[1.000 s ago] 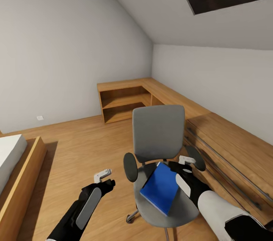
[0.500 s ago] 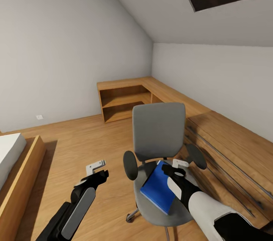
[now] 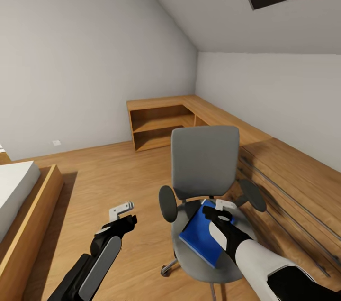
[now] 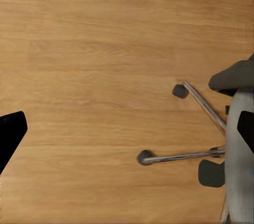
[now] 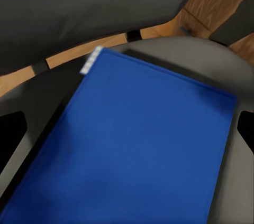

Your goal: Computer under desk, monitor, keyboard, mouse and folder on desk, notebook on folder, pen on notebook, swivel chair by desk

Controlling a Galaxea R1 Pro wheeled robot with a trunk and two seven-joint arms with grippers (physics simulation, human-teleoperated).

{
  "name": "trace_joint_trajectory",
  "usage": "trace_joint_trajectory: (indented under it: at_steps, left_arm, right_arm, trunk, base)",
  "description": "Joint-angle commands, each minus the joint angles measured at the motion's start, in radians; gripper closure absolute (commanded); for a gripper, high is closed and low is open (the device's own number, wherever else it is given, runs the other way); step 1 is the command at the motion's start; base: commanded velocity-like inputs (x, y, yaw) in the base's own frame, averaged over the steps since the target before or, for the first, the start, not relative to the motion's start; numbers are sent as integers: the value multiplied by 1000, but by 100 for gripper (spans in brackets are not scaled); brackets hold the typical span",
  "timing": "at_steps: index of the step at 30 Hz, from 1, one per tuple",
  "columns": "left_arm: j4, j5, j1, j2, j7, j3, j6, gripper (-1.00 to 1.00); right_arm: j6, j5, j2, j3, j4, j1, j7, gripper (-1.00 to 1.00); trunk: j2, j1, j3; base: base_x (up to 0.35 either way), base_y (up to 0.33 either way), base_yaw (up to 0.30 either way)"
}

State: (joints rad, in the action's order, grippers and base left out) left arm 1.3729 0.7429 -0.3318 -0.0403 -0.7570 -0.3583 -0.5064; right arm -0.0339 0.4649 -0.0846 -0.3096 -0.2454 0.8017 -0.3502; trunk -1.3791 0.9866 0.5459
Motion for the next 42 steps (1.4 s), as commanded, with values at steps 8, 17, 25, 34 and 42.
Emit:
trace_joint_trajectory:
  at_steps: [8, 17, 25, 34, 42]
  left_arm:
    - [-36, 3, -1, 0, -10, -17, 2, -100]
    - [-38, 3, -1, 1, -16, -74, 5, -100]
    - [-47, 5, -1, -2, -11, -103, 8, -100]
    - [-47, 1, -1, -3, -11, -105, 8, -100]
    - [-6, 3, -1, -4, -12, -101, 9, -100]
  right_arm:
    - [-6, 7, -10, -13, -9, 1, -12, -100]
    - [-7, 5, -17, -9, -8, 1, -11, -100]
    - [-6, 5, -13, -9, 0, 1, -4, -100]
    - [-7, 3, -12, -11, 3, 1, -2, -100]
    - [-7, -34, -12, -14, 4, 1, -2, -100]
  trunk:
    - [-57, 31, 26]
    - [-106, 58, 48]
    - [-106, 58, 48]
    - [-106, 58, 48]
    - [-106, 58, 48]
  base:
    - [0, 0, 24]
    - [0, 0, 218]
    - [115, 0, 32]
    - [136, 0, 2]
    - [9, 0, 0]
